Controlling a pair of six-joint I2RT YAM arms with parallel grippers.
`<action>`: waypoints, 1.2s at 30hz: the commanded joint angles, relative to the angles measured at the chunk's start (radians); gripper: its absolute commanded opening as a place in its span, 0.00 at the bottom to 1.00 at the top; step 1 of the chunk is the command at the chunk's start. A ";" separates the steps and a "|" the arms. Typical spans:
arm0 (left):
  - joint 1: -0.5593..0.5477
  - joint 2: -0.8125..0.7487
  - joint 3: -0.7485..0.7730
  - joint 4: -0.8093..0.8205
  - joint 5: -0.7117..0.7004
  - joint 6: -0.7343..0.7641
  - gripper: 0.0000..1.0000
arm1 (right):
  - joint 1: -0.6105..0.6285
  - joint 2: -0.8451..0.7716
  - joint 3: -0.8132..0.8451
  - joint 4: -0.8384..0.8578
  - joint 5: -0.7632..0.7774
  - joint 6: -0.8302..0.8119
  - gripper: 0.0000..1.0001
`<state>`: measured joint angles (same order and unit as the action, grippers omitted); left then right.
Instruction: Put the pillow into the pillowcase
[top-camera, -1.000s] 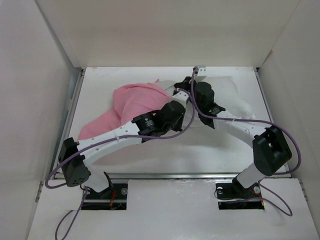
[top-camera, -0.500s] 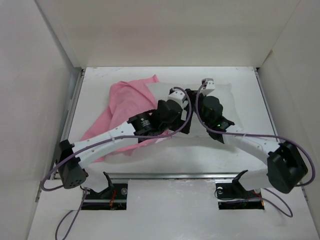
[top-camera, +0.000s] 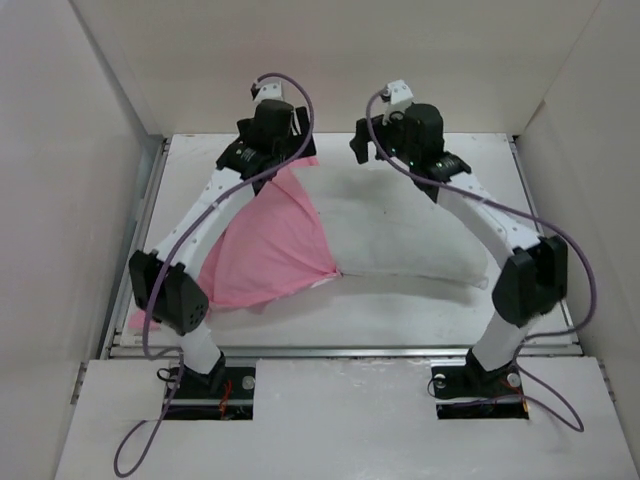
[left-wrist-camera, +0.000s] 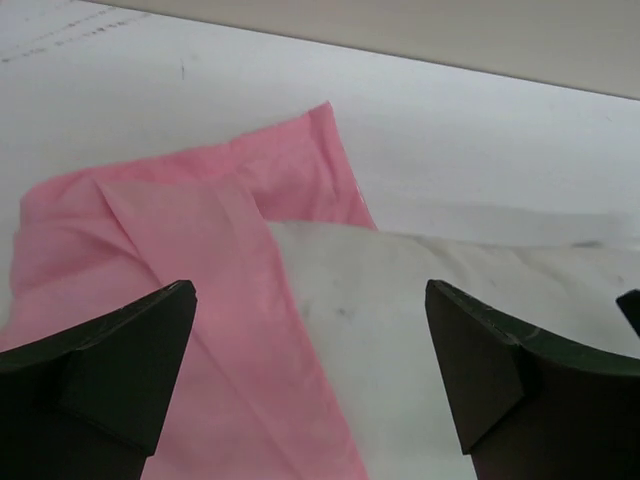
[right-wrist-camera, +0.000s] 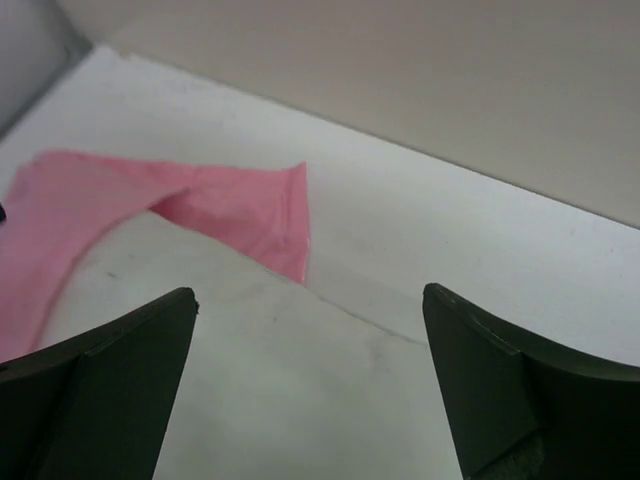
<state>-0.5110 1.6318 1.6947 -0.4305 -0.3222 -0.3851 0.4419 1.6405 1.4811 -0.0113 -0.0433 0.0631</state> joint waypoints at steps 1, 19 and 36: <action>0.063 0.129 0.144 -0.048 0.032 0.075 1.00 | -0.011 0.211 0.255 -0.292 -0.236 -0.256 1.00; 0.193 0.488 0.272 -0.078 0.532 0.239 0.00 | -0.032 0.573 0.551 -0.571 -0.529 -0.412 0.00; 0.112 0.131 0.331 0.194 0.534 0.201 0.00 | -0.042 -0.101 0.087 0.143 -0.217 -0.171 0.00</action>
<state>-0.3363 1.8877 2.1456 -0.3428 0.1757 -0.1925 0.4057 1.6913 1.7138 -0.1318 -0.2054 -0.1310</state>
